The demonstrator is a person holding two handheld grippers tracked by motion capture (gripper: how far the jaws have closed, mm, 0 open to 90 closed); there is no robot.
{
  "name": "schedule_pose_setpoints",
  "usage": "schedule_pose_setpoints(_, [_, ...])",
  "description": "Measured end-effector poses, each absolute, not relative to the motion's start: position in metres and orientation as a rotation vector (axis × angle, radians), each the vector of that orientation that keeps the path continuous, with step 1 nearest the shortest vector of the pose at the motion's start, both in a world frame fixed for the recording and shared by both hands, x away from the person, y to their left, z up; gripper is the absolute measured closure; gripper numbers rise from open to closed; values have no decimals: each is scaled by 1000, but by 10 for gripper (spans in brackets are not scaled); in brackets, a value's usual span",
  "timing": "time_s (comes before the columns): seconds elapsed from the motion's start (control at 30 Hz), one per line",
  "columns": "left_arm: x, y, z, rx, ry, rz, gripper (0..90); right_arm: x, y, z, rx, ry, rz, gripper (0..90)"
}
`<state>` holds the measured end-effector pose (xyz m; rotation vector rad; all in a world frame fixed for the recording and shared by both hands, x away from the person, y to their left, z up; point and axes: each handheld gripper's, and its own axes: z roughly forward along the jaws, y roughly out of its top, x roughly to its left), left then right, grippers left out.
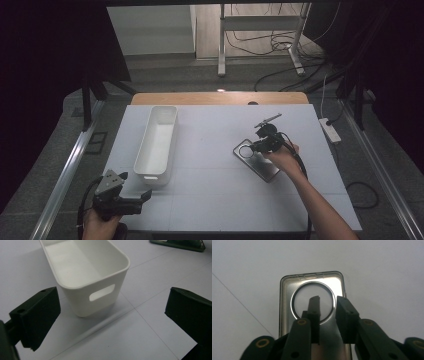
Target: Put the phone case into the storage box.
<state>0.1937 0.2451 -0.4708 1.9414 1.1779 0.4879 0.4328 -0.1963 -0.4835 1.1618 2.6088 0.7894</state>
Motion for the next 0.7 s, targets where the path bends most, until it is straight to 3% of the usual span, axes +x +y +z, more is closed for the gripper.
schedule_pose_setpoints(0.7, [193, 245, -471, 1945, 1172, 488, 9, 417, -214, -466, 1200, 2564, 826, 245])
